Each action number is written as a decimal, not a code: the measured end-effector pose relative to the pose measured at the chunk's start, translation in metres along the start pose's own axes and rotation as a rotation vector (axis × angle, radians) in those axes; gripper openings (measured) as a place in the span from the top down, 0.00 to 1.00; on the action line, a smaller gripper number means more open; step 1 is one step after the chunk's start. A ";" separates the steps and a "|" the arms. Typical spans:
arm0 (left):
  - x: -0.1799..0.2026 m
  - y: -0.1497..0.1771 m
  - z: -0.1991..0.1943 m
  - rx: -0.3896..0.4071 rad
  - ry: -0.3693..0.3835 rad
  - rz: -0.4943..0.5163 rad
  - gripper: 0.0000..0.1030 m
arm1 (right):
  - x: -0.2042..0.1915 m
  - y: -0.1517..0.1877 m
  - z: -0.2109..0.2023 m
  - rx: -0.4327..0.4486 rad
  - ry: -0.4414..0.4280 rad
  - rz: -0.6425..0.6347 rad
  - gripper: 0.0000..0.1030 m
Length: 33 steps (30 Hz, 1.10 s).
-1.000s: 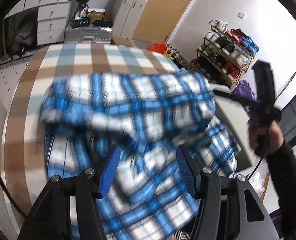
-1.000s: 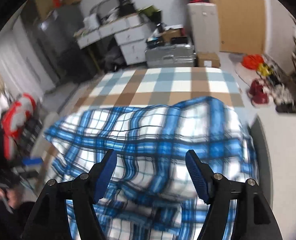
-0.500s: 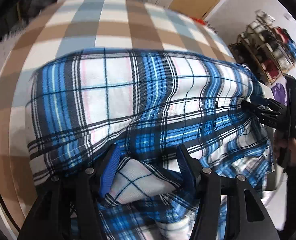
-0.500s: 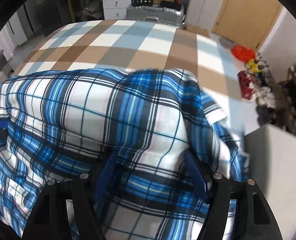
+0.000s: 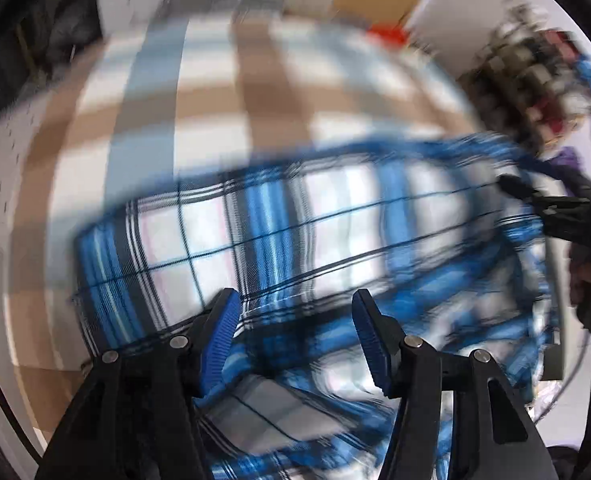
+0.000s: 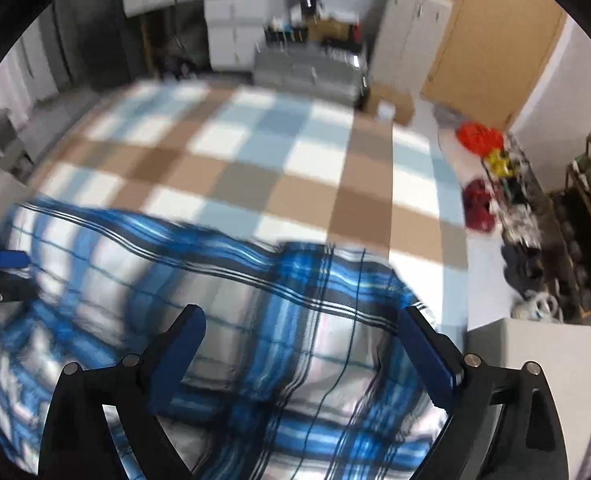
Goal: Fold large clothes
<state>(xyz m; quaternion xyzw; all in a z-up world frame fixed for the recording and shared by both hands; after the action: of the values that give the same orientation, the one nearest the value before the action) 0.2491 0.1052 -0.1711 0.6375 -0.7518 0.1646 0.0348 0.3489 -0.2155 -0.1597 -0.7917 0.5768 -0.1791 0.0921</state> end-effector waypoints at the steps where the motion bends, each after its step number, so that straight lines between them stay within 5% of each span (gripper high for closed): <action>1: -0.004 -0.002 0.009 -0.033 -0.009 -0.028 0.49 | 0.000 0.001 0.012 -0.036 0.006 -0.005 0.06; 4: 0.000 -0.009 0.017 -0.054 -0.057 -0.007 0.49 | 0.003 0.010 0.047 -0.135 0.030 -0.018 0.05; 12: -0.004 -0.058 0.038 -0.016 -0.129 0.092 0.49 | 0.028 -0.013 0.066 -0.070 0.016 0.077 0.00; 16: -0.001 -0.073 0.041 -0.031 -0.183 0.057 0.49 | 0.031 -0.028 0.069 -0.063 0.056 0.082 0.00; 18: 0.008 -0.063 0.029 -0.003 -0.208 0.113 0.49 | 0.024 -0.034 0.049 -0.013 0.064 0.054 0.09; 20: 0.023 -0.052 0.014 0.062 -0.190 0.199 0.49 | 0.011 -0.032 0.024 0.066 -0.010 0.032 0.08; 23: 0.030 -0.024 0.011 0.054 -0.186 0.284 0.48 | -0.009 -0.007 0.021 0.035 -0.007 -0.045 0.08; 27: 0.017 0.001 0.036 -0.038 -0.197 0.257 0.49 | -0.020 0.038 0.036 -0.057 -0.034 -0.066 0.08; 33: 0.001 0.030 0.018 0.016 -0.201 0.222 0.49 | -0.025 0.057 -0.016 0.088 -0.009 -0.032 0.09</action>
<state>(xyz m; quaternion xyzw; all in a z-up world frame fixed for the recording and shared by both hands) 0.2224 0.1031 -0.1943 0.5642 -0.8159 0.1088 -0.0642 0.2858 -0.2092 -0.1692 -0.7969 0.5550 -0.2021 0.1265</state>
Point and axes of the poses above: each gripper's, at about its wrist camera, not at the fingertips, and z roughly the way its jaws point, x to its right, y to its underside, the point moved 6 cm from there along z, roughly the way its jaws point, and after that the axes turned 3 degrees about -z, right-handed, at the moved point
